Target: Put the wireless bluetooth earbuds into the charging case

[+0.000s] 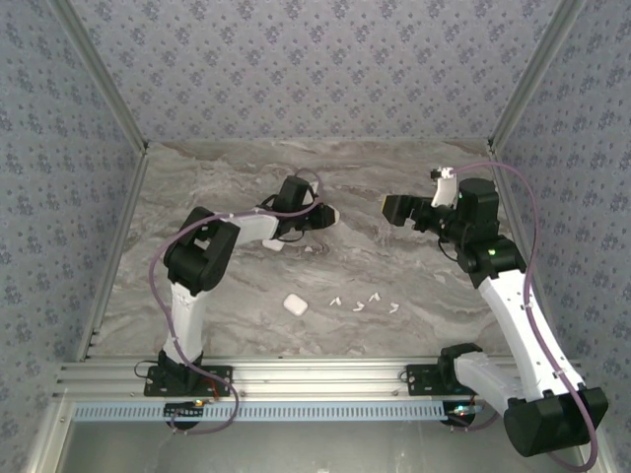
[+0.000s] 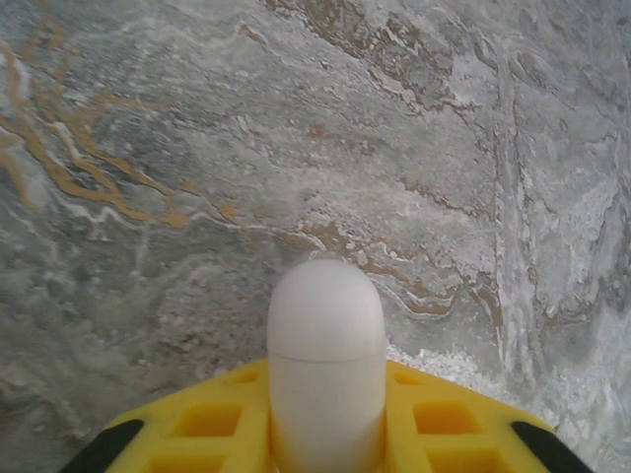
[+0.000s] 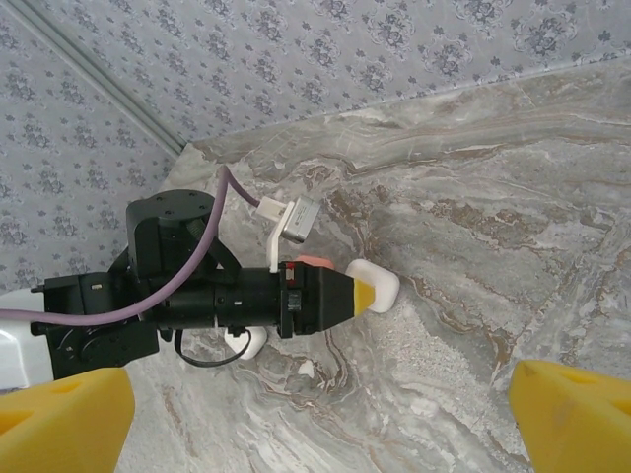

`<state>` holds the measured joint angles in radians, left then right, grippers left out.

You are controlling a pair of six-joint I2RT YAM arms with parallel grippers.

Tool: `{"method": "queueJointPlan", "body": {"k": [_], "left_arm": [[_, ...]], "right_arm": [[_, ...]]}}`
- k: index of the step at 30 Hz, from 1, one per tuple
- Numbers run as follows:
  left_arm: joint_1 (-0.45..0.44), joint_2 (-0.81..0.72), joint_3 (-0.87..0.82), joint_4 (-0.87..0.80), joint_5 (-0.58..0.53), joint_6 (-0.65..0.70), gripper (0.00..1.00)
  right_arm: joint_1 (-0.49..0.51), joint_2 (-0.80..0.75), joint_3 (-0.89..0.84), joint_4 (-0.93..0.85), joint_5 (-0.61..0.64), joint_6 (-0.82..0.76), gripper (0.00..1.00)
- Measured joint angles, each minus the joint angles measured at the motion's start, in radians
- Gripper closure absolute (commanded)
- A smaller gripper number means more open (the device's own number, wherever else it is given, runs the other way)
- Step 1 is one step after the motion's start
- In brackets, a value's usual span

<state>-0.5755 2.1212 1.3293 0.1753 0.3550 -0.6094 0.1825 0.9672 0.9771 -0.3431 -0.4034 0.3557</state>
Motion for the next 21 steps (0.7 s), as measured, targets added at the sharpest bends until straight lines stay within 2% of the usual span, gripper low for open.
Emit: {"method": "queueJointPlan", "body": {"k": [2, 5, 14, 18, 21], "left_arm": [[0.005, 0.002, 0.001, 0.0, 0.0, -0.004, 0.57], [0.009, 0.002, 0.001, 0.0, 0.0, -0.008, 0.52], [0.011, -0.009, 0.0, -0.034, -0.01, 0.017, 0.45], [0.013, -0.097, -0.045, -0.045, -0.029, 0.035, 0.42], [0.013, -0.213, -0.1, -0.044, -0.055, 0.059, 0.39]], "right_arm": [[-0.003, 0.0, -0.002, 0.0, -0.003, 0.002, 0.0], [-0.022, 0.0, -0.011, 0.004, -0.022, 0.016, 0.0], [-0.084, 0.0, -0.053, 0.034, -0.068, 0.106, 0.0], [-0.101, 0.004, -0.088, 0.04, -0.089, 0.127, 0.0], [-0.073, 0.008, -0.089, 0.009, -0.07, 0.106, 0.0]]}}
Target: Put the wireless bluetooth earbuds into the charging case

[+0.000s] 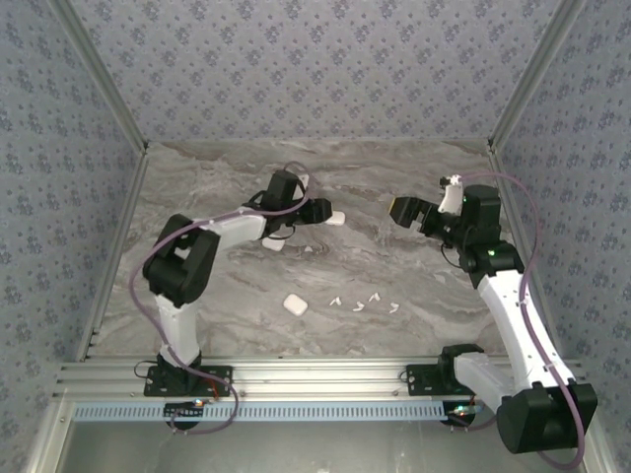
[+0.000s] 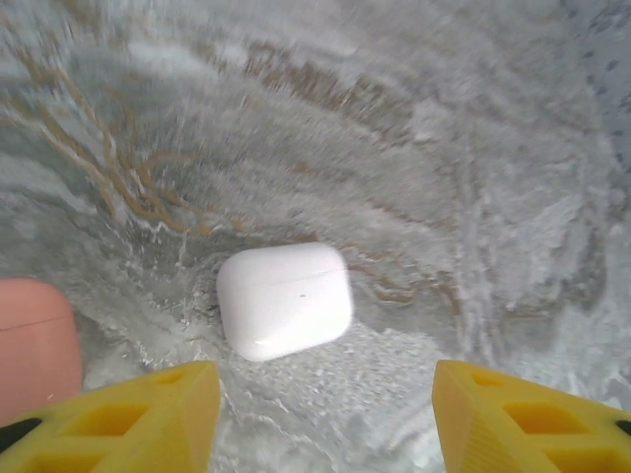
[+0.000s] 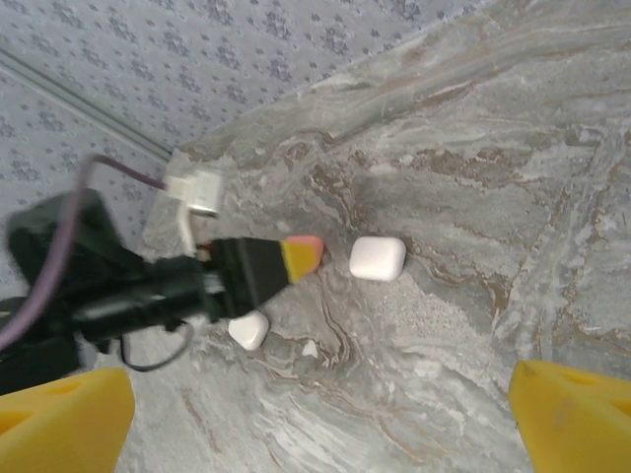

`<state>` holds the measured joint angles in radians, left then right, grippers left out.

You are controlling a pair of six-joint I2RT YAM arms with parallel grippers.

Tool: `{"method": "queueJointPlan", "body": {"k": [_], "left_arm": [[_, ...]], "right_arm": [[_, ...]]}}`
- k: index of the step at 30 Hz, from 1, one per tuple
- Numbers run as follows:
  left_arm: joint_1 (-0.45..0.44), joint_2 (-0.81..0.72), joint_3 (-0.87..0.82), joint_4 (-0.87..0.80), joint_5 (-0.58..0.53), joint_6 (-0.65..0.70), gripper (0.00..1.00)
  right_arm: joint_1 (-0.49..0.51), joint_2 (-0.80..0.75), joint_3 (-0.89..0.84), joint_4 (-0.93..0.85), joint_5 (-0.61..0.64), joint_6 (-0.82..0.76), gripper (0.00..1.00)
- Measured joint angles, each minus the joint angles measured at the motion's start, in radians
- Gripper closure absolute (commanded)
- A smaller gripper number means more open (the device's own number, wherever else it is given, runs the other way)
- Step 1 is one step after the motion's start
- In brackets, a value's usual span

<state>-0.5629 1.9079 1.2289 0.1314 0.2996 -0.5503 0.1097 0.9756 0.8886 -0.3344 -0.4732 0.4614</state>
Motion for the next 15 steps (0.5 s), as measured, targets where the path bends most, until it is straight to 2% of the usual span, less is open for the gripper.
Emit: {"method": "queueJointPlan", "body": {"k": [4, 10, 15], "left_arm": [[0.003, -0.157, -0.068, 0.01, -0.054, 0.029, 0.37], [0.056, -0.344, -0.21, 0.037, -0.16, 0.045, 0.35], [0.11, -0.49, -0.367, 0.039, -0.303, 0.05, 0.25]], "right_arm": [[0.122, 0.002, -0.001, -0.068, 0.079, -0.05, 0.0], [0.441, 0.066, -0.023, -0.124, 0.252, -0.087, 0.03], [0.697, 0.236, -0.016, -0.143, 0.385, -0.086, 0.06]]}}
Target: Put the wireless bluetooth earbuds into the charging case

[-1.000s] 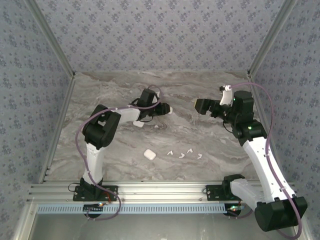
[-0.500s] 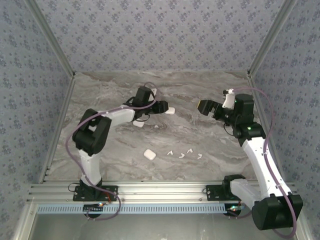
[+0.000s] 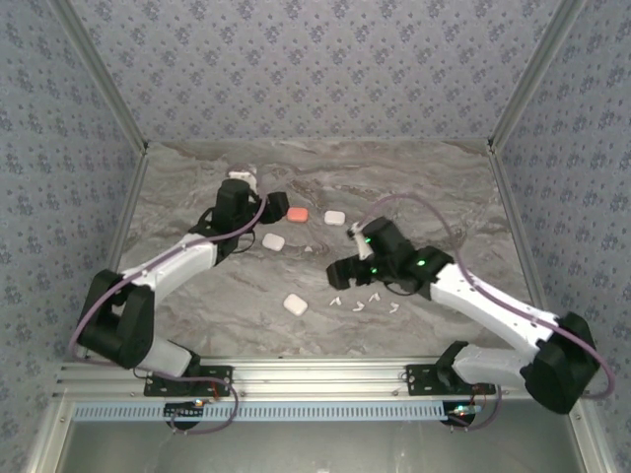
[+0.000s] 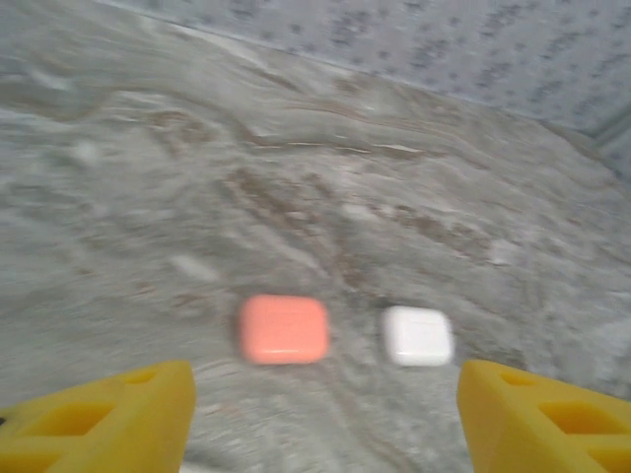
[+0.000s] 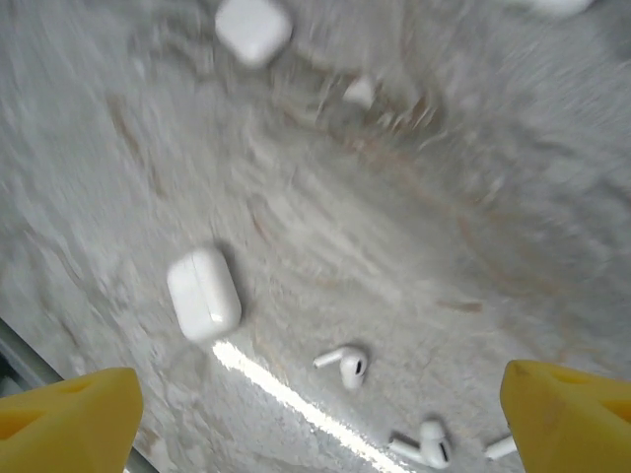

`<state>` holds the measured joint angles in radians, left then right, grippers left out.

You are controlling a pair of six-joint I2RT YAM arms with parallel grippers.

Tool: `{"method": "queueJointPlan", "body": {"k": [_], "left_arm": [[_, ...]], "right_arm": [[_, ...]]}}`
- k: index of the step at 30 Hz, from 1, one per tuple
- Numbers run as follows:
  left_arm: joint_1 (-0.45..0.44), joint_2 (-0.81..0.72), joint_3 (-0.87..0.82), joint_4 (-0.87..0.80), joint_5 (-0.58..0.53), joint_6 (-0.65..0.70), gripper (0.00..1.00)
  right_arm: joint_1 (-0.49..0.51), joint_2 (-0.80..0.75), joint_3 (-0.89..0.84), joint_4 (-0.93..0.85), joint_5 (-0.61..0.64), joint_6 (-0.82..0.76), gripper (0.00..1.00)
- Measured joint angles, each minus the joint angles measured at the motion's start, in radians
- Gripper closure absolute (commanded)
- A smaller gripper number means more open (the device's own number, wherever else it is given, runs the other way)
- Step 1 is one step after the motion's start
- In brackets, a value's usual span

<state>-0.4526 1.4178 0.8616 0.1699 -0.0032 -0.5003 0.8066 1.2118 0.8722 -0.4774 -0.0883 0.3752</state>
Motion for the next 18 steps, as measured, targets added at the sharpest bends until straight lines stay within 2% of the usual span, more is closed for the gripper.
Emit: {"method": "queueJointPlan", "body": {"k": [4, 7, 13, 18], "left_arm": [[0.008, -0.134, -0.089, -0.003, -0.111, 0.011, 0.19], [0.018, -0.214, -0.126, -0.003, -0.173, 0.01, 0.17], [0.039, -0.309, -0.196, -0.015, -0.254, 0.001, 0.14], [0.047, -0.343, -0.226, -0.041, -0.29, -0.002, 0.13]], "right_arm": [[0.148, 0.191, 0.073, -0.028, 0.078, -0.007, 0.1], [0.222, 0.309, 0.145, -0.033, 0.11, -0.026, 0.11], [0.312, 0.478, 0.275, -0.043, 0.148, -0.083, 0.16], [0.343, 0.577, 0.351, -0.071, 0.166, -0.12, 0.2]]}}
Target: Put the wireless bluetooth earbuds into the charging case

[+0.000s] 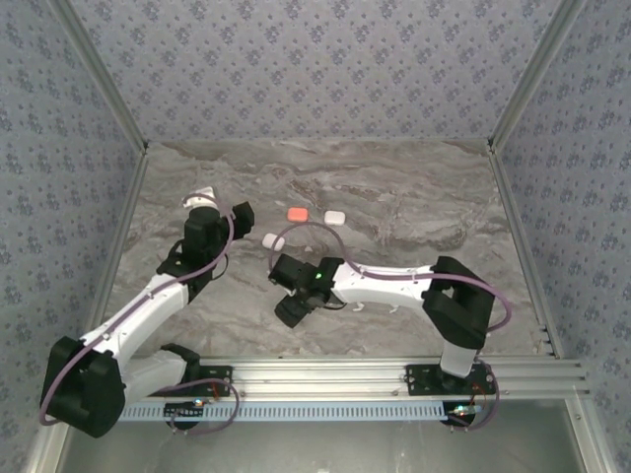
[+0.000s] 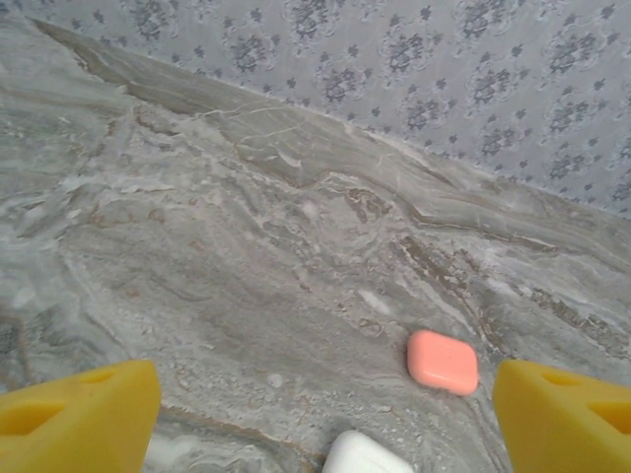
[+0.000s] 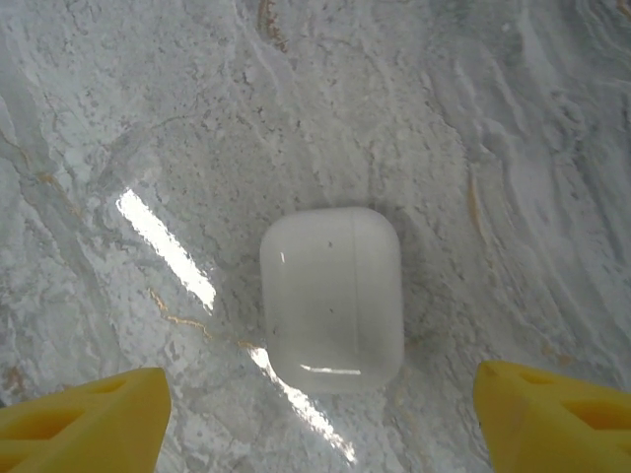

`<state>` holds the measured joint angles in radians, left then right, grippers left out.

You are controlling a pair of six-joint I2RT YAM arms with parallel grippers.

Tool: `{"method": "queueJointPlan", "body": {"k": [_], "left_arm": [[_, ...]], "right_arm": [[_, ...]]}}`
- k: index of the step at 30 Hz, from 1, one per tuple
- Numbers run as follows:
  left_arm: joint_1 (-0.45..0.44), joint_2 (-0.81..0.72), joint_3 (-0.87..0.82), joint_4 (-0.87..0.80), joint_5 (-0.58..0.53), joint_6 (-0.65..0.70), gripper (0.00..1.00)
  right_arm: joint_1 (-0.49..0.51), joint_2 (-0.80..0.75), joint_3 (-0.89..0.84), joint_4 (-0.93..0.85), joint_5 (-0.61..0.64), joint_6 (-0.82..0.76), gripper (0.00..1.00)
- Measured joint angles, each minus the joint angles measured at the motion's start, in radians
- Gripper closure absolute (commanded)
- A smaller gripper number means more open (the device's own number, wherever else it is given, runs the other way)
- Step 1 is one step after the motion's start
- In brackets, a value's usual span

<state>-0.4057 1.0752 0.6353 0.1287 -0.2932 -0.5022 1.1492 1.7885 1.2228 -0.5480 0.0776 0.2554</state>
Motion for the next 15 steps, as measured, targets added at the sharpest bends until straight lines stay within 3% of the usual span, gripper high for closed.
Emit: {"method": "queueJointPlan", "body": {"k": [15], "left_arm": [[0.007, -0.035, -0.005, -0.025, -0.034, -0.003, 0.12]], "right_arm": [[0.023, 0.153, 0.079, -0.081, 0.058, -0.021, 0.35]]}}
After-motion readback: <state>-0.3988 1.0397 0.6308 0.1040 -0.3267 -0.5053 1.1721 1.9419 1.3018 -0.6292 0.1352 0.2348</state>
